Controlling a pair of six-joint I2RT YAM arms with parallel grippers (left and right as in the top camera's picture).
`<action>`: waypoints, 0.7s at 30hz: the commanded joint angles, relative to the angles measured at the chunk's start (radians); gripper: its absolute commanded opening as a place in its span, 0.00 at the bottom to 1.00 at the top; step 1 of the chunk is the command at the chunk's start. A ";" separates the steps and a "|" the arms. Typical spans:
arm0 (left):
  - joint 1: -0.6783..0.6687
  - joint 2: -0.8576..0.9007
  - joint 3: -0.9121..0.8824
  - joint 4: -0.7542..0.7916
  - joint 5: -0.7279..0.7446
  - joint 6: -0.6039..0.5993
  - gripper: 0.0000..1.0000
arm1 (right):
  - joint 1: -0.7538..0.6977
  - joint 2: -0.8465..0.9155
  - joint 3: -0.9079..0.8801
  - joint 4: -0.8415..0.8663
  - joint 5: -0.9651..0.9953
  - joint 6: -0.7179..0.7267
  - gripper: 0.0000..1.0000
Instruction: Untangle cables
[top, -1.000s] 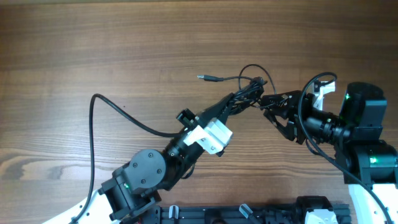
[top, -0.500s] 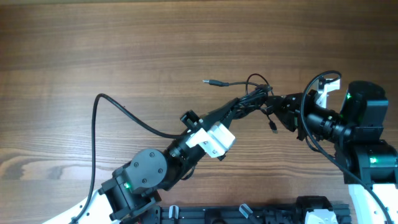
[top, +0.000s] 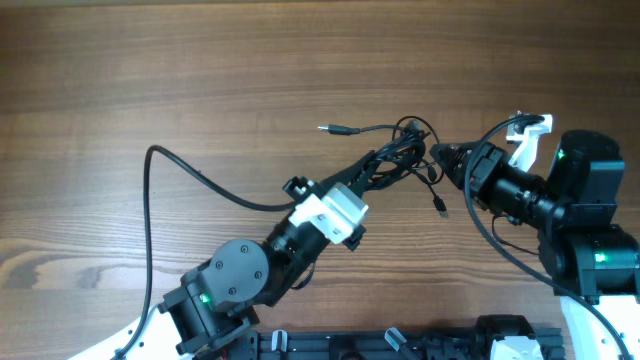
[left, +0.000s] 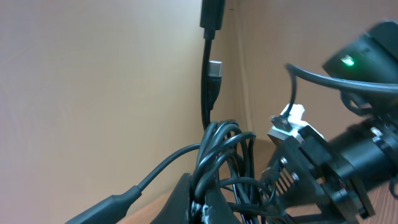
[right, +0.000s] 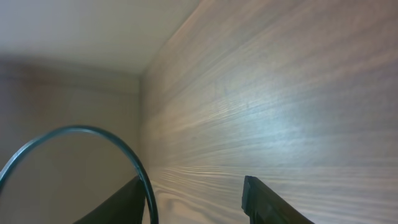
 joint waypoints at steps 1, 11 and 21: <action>0.002 -0.003 0.022 0.010 -0.151 -0.205 0.04 | -0.004 0.002 -0.001 0.003 0.026 -0.196 0.53; 0.002 -0.003 0.022 0.011 -0.170 -0.365 0.04 | -0.004 0.002 -0.001 0.006 0.018 -0.302 0.42; 0.002 0.020 0.022 0.011 -0.169 -0.365 0.04 | -0.004 0.002 -0.001 0.019 -0.067 -0.314 0.44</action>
